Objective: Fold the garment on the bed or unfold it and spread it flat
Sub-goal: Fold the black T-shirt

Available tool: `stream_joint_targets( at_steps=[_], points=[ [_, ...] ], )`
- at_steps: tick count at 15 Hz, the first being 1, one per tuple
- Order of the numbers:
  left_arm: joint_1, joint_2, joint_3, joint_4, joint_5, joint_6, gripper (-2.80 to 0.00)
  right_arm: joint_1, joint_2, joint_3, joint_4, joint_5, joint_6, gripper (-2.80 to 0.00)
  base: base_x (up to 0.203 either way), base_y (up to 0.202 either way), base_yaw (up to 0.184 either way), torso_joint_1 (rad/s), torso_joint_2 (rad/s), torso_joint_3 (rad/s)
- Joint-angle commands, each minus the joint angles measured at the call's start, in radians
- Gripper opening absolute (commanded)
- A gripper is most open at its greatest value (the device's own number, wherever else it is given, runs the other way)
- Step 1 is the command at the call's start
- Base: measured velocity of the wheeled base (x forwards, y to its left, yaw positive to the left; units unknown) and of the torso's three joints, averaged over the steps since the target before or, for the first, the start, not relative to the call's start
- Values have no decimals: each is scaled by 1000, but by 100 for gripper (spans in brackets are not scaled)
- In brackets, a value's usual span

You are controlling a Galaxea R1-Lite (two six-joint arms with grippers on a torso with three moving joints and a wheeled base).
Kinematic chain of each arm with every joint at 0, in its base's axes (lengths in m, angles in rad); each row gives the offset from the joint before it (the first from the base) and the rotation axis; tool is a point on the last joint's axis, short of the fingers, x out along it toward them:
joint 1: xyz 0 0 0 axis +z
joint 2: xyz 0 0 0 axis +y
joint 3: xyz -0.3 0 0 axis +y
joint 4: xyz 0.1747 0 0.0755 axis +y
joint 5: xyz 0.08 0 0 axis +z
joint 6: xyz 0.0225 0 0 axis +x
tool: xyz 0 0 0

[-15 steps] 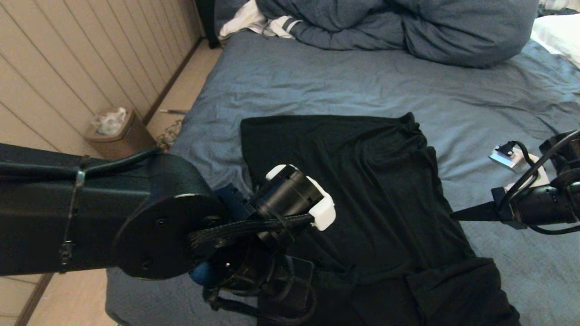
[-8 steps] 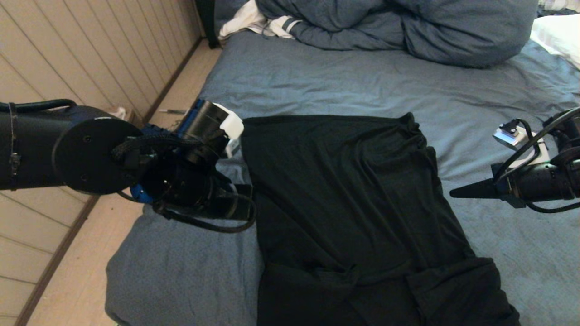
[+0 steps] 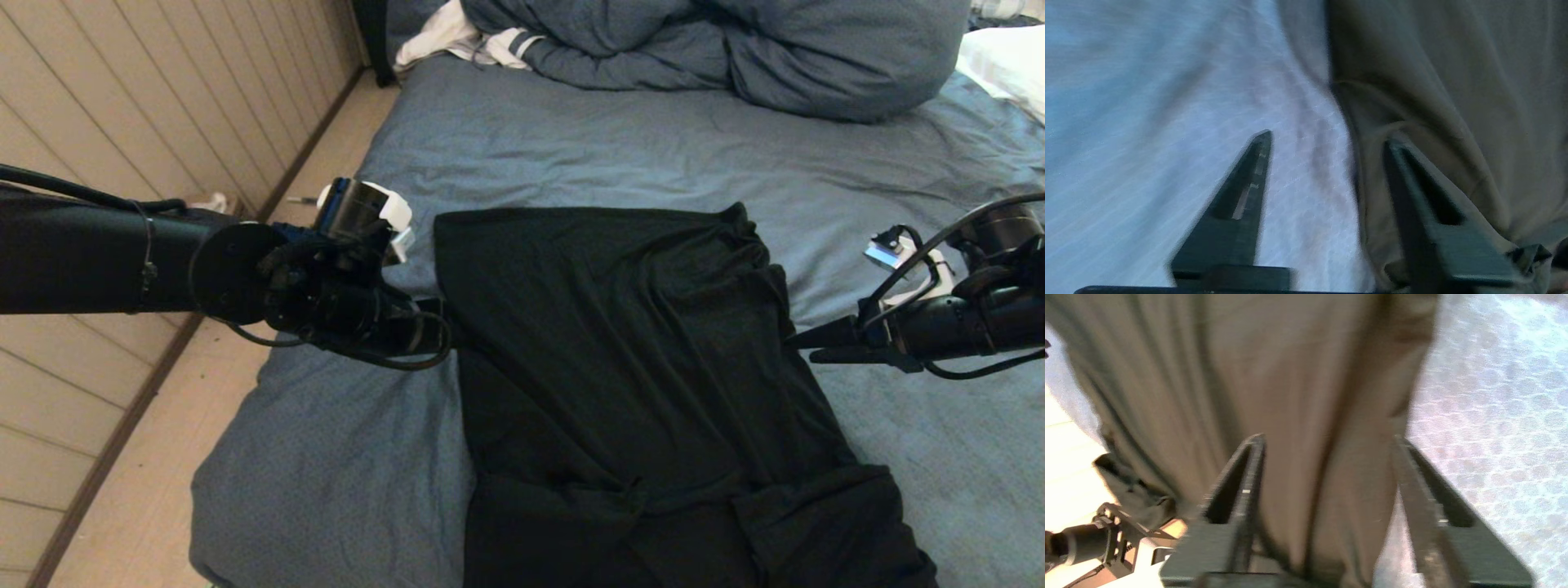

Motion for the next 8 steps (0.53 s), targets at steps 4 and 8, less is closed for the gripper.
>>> stream_joint_targets(
  at_steps=[4, 8],
  points=[
    [12, 89, -16, -47, -12, 0, 0, -1, 68, -15, -5, -4, -20, 0, 0, 0, 0, 0, 0, 0],
    [12, 85, -26, -59, -59, -6, 0, -1, 83, -3, -5, -2, -21, 0, 0, 0, 0, 0, 0, 0]
  ],
)
